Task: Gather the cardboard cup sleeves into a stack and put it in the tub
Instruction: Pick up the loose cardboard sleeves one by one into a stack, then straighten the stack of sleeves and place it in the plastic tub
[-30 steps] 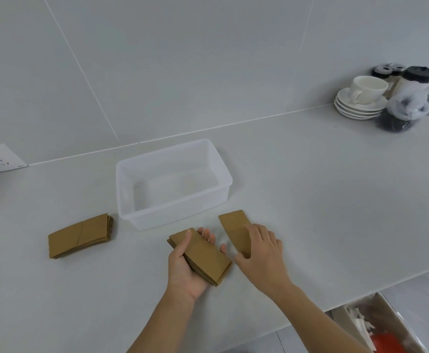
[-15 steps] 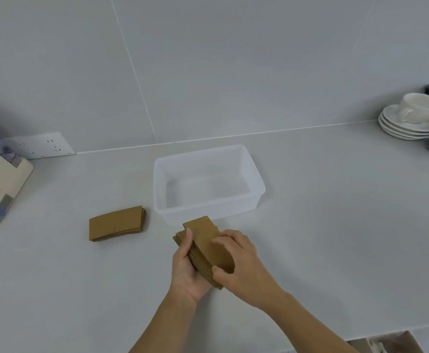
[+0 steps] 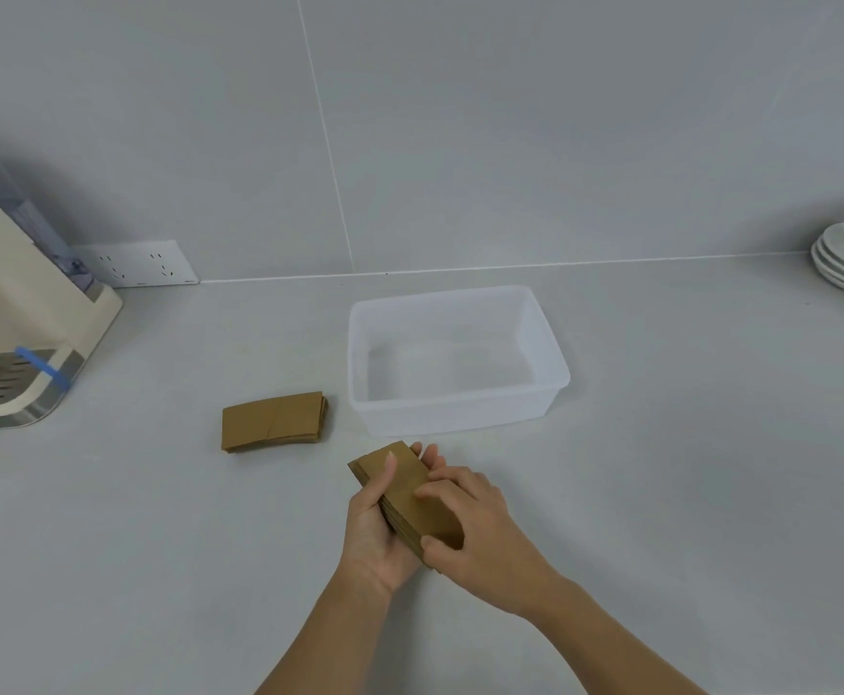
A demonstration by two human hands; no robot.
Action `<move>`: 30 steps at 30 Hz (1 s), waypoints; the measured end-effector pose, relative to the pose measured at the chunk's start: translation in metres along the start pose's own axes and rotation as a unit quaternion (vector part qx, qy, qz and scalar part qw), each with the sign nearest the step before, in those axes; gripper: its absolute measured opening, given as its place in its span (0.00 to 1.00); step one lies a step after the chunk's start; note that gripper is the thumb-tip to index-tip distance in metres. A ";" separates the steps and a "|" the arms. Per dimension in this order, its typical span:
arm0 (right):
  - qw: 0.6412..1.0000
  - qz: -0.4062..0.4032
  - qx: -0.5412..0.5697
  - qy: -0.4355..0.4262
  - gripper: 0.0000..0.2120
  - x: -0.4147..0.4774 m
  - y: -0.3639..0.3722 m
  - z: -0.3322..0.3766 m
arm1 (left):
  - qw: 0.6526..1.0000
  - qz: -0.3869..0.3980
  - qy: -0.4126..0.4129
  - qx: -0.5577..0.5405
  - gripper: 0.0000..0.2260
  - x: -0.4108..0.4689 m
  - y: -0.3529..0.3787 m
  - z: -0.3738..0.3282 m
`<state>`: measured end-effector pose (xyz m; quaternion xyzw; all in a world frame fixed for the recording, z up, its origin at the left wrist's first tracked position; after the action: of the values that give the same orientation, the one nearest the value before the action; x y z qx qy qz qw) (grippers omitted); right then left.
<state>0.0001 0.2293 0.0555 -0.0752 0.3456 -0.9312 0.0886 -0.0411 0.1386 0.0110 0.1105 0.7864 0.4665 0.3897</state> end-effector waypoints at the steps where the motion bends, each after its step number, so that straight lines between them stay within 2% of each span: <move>1: 1.000 0.002 -0.004 -0.002 0.20 0.001 0.001 0.000 | 1.000 0.005 -0.001 -0.002 0.22 0.000 -0.001 -0.001; 3: 1.000 0.011 -0.012 -0.003 0.20 0.002 0.002 0.000 | 1.000 0.012 -0.006 0.001 0.23 -0.002 -0.001 -0.003; 7: 0.999 0.039 -0.009 -0.004 0.19 0.004 0.000 0.000 | 1.000 -0.004 -0.021 0.016 0.13 -0.007 -0.003 -0.005; 10: 0.999 0.045 0.001 -0.006 0.15 0.006 -0.006 0.000 | 0.997 -0.022 -0.051 0.050 0.15 -0.011 -0.004 -0.008; 15: 0.997 -0.003 0.067 0.023 0.10 0.016 -0.025 0.000 | 0.982 -0.034 -0.088 0.162 0.20 -0.017 -0.009 -0.018; 19: 0.997 0.004 0.070 0.018 0.11 0.027 -0.039 0.007 | 0.966 0.031 -0.136 0.218 0.20 -0.028 -0.002 -0.019; 25: 0.989 0.095 0.112 0.014 0.17 0.038 -0.044 0.021 | 0.906 0.130 -0.222 0.336 0.22 -0.039 0.007 -0.013; 30: 0.973 0.146 0.173 0.043 0.14 0.034 -0.038 0.026 | 0.876 0.176 -0.255 0.370 0.21 -0.045 0.007 -0.011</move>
<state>-0.0321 0.2335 0.1024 0.0323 0.1903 -0.9562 0.2201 -0.0199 0.1114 0.0419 0.4980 0.7428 0.1582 0.4186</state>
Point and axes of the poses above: each hand's wrist, its own x-axis towards the middle knuckle, its own y-axis out of the palm, z = x × y, the point moved 4 cm from there along x, towards the middle knuckle, and after that the axes turned 7 degrees about -y, right-handed, at the moved point
